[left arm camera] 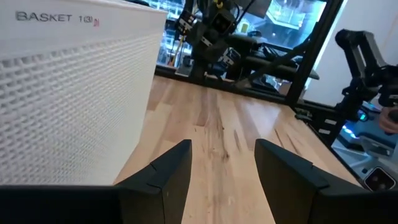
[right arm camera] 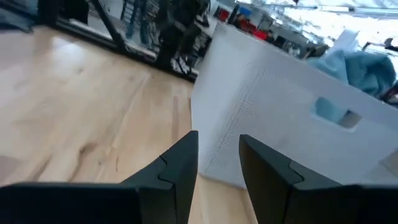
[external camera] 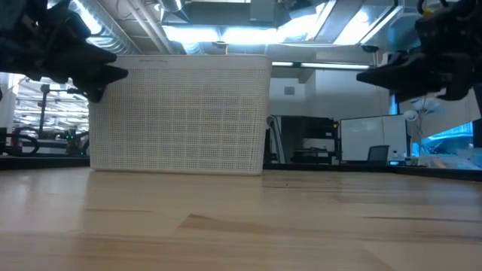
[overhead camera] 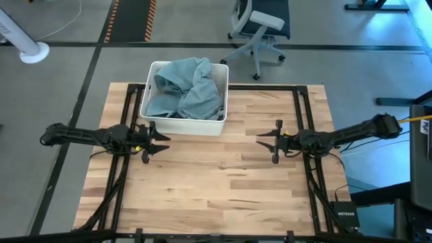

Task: Sort clothes
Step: Return to Home Position

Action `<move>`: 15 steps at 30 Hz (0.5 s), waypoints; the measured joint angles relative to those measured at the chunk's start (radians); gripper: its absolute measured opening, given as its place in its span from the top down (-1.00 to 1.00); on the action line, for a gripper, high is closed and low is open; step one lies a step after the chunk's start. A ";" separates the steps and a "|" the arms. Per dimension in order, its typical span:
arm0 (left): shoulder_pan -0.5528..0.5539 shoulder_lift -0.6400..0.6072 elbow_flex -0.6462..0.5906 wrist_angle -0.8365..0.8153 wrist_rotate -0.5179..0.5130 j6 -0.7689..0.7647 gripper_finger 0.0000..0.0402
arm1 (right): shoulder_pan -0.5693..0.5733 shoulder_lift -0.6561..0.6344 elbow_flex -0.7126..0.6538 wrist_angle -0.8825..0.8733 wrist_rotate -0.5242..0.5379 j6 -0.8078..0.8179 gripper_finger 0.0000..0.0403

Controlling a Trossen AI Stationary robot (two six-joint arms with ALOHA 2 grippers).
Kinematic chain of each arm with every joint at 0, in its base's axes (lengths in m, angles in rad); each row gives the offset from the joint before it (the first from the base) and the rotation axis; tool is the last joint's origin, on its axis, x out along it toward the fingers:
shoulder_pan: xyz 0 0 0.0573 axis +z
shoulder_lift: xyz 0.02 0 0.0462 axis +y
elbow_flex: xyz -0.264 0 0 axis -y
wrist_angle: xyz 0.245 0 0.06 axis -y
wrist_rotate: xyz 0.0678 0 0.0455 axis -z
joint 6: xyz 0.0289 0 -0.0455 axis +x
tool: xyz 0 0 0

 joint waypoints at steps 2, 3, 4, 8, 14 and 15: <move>0.000 -0.011 0.000 -0.008 -0.001 0.001 0.14 | 0.000 -0.036 -0.001 -0.066 0.007 -0.004 0.33; 0.000 -0.017 0.000 -0.013 -0.001 0.003 0.14 | 0.000 -0.058 -0.001 -0.101 0.007 -0.005 0.33; 0.000 -0.021 0.000 -0.016 -0.001 0.005 0.14 | 0.000 -0.078 -0.001 -0.128 0.008 -0.005 0.33; 0.000 -0.031 0.000 -0.013 -0.001 0.021 0.14 | 0.000 -0.171 -0.001 -0.243 0.013 -0.008 0.33; 0.000 -0.035 0.000 -0.014 -0.002 0.030 0.14 | 0.000 -0.344 -0.001 -0.408 0.013 -0.029 0.33; 0.000 -0.035 0.000 -0.013 -0.002 0.032 0.14 | 0.000 -0.374 -0.001 -0.439 0.013 -0.029 0.33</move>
